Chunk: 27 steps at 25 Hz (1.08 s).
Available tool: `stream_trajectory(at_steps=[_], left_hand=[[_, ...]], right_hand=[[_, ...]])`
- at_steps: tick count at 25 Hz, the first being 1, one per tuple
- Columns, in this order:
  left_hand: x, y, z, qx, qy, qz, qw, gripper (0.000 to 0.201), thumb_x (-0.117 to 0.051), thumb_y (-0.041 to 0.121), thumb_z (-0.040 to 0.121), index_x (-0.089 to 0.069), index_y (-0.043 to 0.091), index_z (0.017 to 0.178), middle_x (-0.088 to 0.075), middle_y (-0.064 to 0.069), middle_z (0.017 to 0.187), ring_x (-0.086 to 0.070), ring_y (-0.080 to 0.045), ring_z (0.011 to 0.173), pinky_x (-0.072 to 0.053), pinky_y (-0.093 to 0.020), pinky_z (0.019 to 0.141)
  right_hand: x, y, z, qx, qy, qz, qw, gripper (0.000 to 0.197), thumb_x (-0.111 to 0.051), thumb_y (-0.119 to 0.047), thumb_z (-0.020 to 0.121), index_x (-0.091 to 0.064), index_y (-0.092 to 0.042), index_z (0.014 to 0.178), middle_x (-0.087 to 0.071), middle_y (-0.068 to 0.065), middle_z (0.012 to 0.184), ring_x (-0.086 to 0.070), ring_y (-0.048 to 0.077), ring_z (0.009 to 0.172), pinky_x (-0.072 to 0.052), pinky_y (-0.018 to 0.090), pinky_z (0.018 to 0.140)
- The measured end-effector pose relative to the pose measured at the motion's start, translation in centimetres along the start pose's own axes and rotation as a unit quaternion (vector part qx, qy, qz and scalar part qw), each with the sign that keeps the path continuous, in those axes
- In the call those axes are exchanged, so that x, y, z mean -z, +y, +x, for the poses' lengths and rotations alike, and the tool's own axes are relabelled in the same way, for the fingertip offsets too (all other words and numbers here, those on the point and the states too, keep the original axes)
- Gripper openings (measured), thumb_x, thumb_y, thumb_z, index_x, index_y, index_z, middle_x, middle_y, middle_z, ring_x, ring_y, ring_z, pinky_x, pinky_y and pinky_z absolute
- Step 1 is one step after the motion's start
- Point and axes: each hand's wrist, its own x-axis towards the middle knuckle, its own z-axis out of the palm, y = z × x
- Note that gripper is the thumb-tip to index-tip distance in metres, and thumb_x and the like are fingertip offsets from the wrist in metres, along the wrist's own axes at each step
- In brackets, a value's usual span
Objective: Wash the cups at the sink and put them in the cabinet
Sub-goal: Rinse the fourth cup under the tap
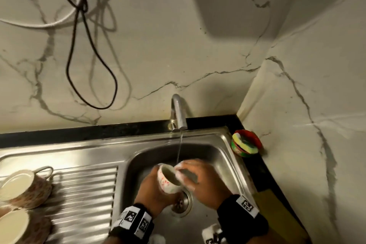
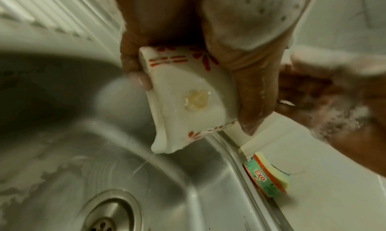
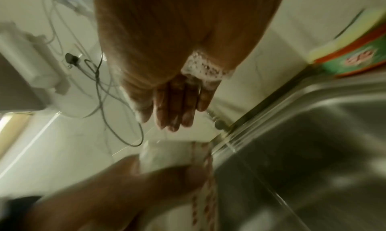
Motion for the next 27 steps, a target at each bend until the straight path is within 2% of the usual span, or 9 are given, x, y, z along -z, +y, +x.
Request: stream_trajectory(at_steps=[3, 5, 10, 14, 16, 18, 20, 23, 27], left_hand=[[1.7, -0.9, 1.0, -0.047, -0.033, 0.058, 0.997, 0.065, -0.082, 0.054, 0.052, -0.047, 0.049, 0.107, -0.062, 0.024, 0.105, -0.061, 0.002, 0.102, -0.051, -0.018, 0.087], [3.0, -1.2, 1.6, -0.076, -0.034, 0.107, 0.991, 0.085, -0.079, 0.061, 0.051, -0.040, 0.050, 0.125, -0.053, 0.024, 0.123, -0.053, -0.007, 0.117, -0.052, -0.036, 0.095], [4.5, -1.9, 3.4, -0.124, 0.000, 0.019, 0.992, 0.082, -0.085, 0.064, 0.058, -0.046, 0.042, 0.126, -0.046, 0.024, 0.123, -0.049, 0.005, 0.107, -0.037, 0.000, 0.087], [2.9, -1.0, 5.0, -0.090, 0.054, -0.085, 0.991, 0.067, -0.088, 0.053, 0.064, -0.051, 0.046, 0.120, -0.064, 0.012, 0.116, -0.064, 0.000, 0.103, -0.058, -0.021, 0.082], [2.3, 0.7, 6.2, -0.106, 0.089, -0.044, 0.989, 0.065, -0.084, 0.054, 0.065, -0.050, 0.049, 0.120, -0.058, 0.017, 0.120, -0.059, 0.002, 0.106, -0.055, -0.022, 0.089], [1.7, 2.4, 7.3, -0.129, 0.098, 0.057, 0.985, 0.073, -0.074, 0.064, 0.067, -0.045, 0.046, 0.131, -0.050, 0.020, 0.128, -0.049, -0.001, 0.115, -0.046, -0.024, 0.101], [0.9, 3.6, 8.3, -0.121, 0.086, 0.135, 0.980, 0.082, -0.066, 0.068, 0.070, -0.040, 0.036, 0.142, -0.043, 0.016, 0.136, -0.038, -0.009, 0.124, -0.036, -0.025, 0.109], [-0.4, 4.1, 9.2, -0.117, 0.040, 0.220, 0.967, 0.075, -0.059, 0.068, 0.079, -0.039, 0.037, 0.145, -0.035, 0.010, 0.145, -0.029, -0.017, 0.133, -0.030, -0.034, 0.114], [-1.3, 4.0, 10.5, -0.117, -0.016, 0.247, 0.962, 0.055, -0.047, 0.067, 0.089, -0.049, 0.043, 0.138, -0.044, 0.010, 0.140, -0.042, -0.019, 0.127, -0.045, -0.037, 0.105]], right_hand=[[-4.9, -1.7, 0.1, -0.070, -0.088, -0.008, 0.994, 0.031, -0.059, -0.044, 0.093, -0.069, -0.015, 0.091, -0.073, 0.004, 0.094, -0.066, 0.016, 0.091, -0.040, 0.022, 0.105], [-5.7, -2.0, 0.5, -0.145, -0.067, 0.044, 0.986, 0.029, -0.063, -0.039, 0.094, -0.068, -0.011, 0.089, -0.072, 0.008, 0.089, -0.068, 0.017, 0.083, -0.053, 0.034, 0.088], [-4.2, -2.0, 2.8, -0.253, 0.023, 0.247, 0.935, 0.018, -0.059, -0.022, 0.101, -0.073, -0.013, 0.094, -0.078, -0.003, 0.090, -0.073, 0.012, 0.091, -0.058, 0.027, 0.081], [-3.1, 0.5, 5.6, -0.336, 0.114, 0.497, 0.792, 0.027, -0.046, -0.017, 0.105, -0.068, -0.004, 0.113, -0.077, 0.015, 0.100, -0.075, 0.027, 0.092, -0.060, 0.038, 0.077], [-3.1, 1.3, 7.2, -0.376, 0.148, 0.601, 0.689, 0.034, -0.043, -0.023, 0.106, -0.066, 0.000, 0.116, -0.075, 0.021, 0.099, -0.076, 0.026, 0.078, -0.060, 0.034, 0.059], [-3.9, 2.2, 8.6, -0.411, 0.154, 0.647, 0.623, 0.043, -0.039, -0.034, 0.107, -0.064, -0.002, 0.120, -0.073, 0.023, 0.107, -0.075, 0.025, 0.083, -0.059, 0.035, 0.065], [-5.0, 3.2, 9.3, -0.440, 0.145, 0.671, 0.579, 0.042, -0.038, -0.036, 0.104, -0.065, -0.005, 0.115, -0.076, 0.018, 0.100, -0.075, 0.024, 0.084, -0.056, 0.037, 0.077], [-6.2, 3.8, 9.0, -0.458, 0.139, 0.709, 0.518, 0.031, -0.040, -0.027, 0.099, -0.064, -0.007, 0.098, -0.074, 0.015, 0.075, -0.074, 0.026, 0.064, -0.060, 0.031, 0.056], [-6.0, 4.5, 8.1, -0.450, 0.099, 0.720, 0.519, 0.041, -0.035, -0.036, 0.104, -0.064, -0.007, 0.099, -0.072, 0.015, 0.070, -0.072, 0.024, 0.056, -0.056, 0.029, 0.045]])
